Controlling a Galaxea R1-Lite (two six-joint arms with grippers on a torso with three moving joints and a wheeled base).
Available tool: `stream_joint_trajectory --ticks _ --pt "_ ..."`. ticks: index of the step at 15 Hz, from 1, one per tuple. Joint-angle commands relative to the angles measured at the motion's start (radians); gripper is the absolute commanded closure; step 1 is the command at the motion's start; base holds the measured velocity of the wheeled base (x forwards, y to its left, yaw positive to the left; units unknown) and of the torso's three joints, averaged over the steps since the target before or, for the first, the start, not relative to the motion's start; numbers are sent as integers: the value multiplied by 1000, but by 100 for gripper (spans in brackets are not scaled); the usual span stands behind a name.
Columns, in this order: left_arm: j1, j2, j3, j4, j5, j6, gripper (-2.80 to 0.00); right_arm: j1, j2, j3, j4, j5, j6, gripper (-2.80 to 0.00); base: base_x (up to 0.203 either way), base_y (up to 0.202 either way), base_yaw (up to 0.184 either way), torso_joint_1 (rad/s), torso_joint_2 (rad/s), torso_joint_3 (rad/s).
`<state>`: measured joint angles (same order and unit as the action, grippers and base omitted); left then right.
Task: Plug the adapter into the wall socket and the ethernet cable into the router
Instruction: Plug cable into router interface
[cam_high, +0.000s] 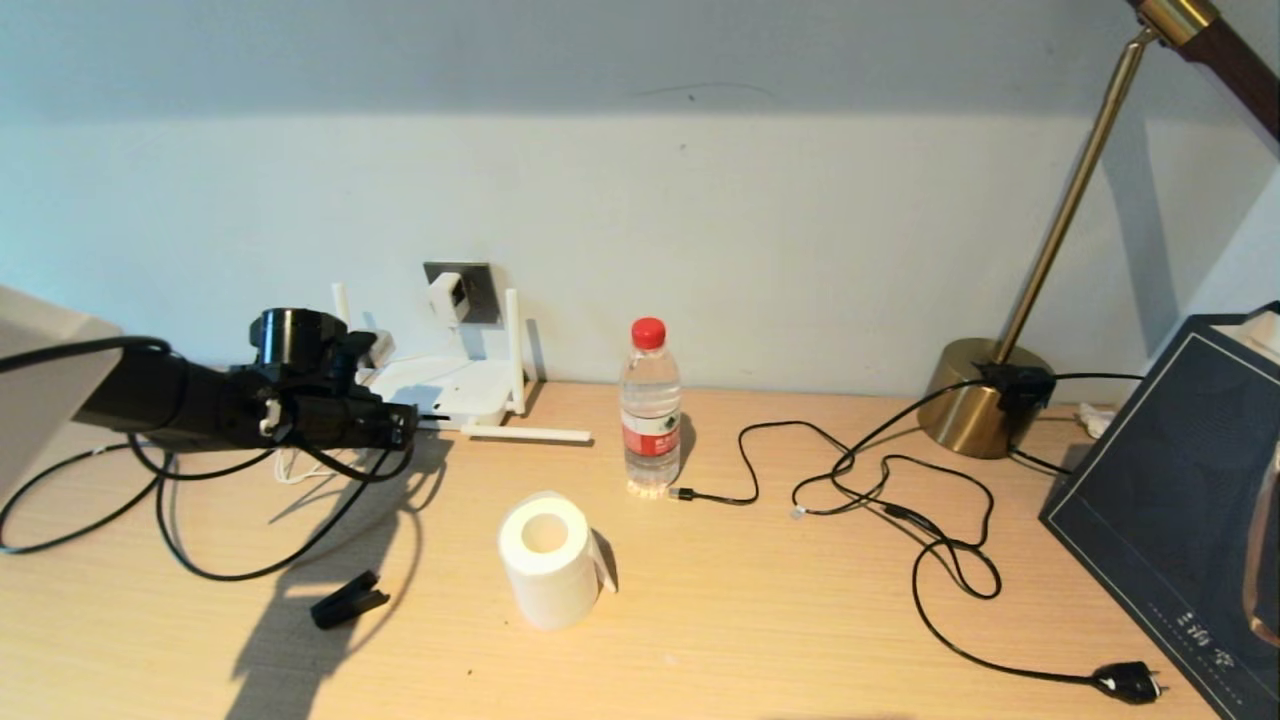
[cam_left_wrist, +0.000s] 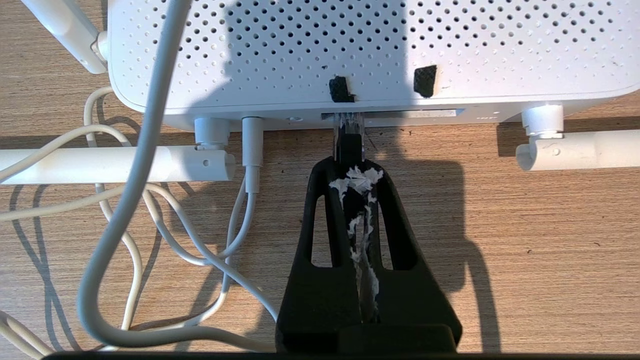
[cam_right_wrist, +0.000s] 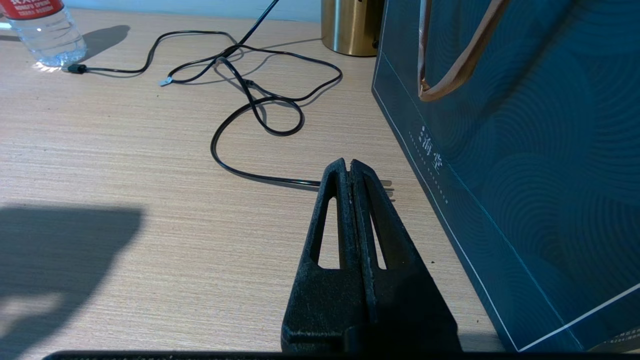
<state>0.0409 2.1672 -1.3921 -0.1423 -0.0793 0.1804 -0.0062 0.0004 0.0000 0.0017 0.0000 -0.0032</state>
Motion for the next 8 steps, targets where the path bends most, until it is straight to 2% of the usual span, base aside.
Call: stream_joint_trajectory --ticks 1,8 --pt "1 5 -4 -2 -6 1 0 0 0 0 0 0 -1 0 0 0 0 0 0 0" --pt "1 0 -2 0 -13 1 0 0 0 0 0 0 0 0 0 0 0 0 0 0"
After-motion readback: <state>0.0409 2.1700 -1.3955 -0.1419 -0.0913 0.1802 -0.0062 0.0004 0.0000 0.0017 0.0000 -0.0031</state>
